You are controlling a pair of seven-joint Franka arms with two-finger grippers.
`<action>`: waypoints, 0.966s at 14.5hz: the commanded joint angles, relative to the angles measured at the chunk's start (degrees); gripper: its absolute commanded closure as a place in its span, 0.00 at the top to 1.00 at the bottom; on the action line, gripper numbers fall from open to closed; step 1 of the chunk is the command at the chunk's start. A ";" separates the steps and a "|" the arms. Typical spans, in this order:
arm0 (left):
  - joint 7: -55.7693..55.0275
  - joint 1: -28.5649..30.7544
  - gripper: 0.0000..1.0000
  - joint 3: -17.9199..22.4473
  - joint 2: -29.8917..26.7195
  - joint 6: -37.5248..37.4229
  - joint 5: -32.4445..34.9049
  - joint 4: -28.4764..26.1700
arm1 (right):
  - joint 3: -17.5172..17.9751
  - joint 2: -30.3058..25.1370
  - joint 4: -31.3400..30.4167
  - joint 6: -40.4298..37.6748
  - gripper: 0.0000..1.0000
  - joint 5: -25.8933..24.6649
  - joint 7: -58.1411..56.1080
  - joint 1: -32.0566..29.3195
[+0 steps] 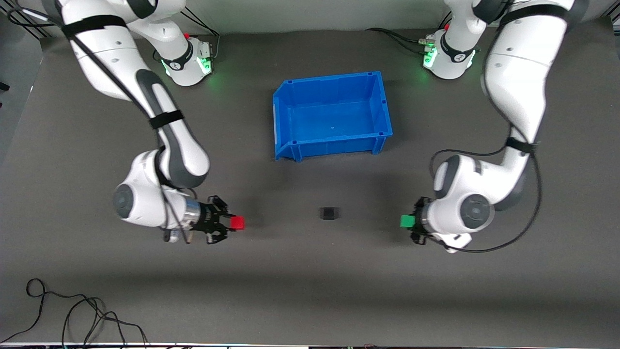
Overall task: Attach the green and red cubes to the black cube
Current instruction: 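Carry the red and green cubes toward the black cube with both grippers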
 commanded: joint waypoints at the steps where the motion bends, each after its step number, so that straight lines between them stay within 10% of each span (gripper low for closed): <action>1: -10.52 -4.40 0.00 0.80 1.89 2.66 -0.45 1.81 | -0.70 3.91 3.38 5.29 0.20 1.14 7.54 5.65; 14: -17.84 -13.20 0.00 0.80 6.20 12.69 -4.05 1.72 | -0.53 15.69 11.65 17.26 0.20 1.22 25.06 18.32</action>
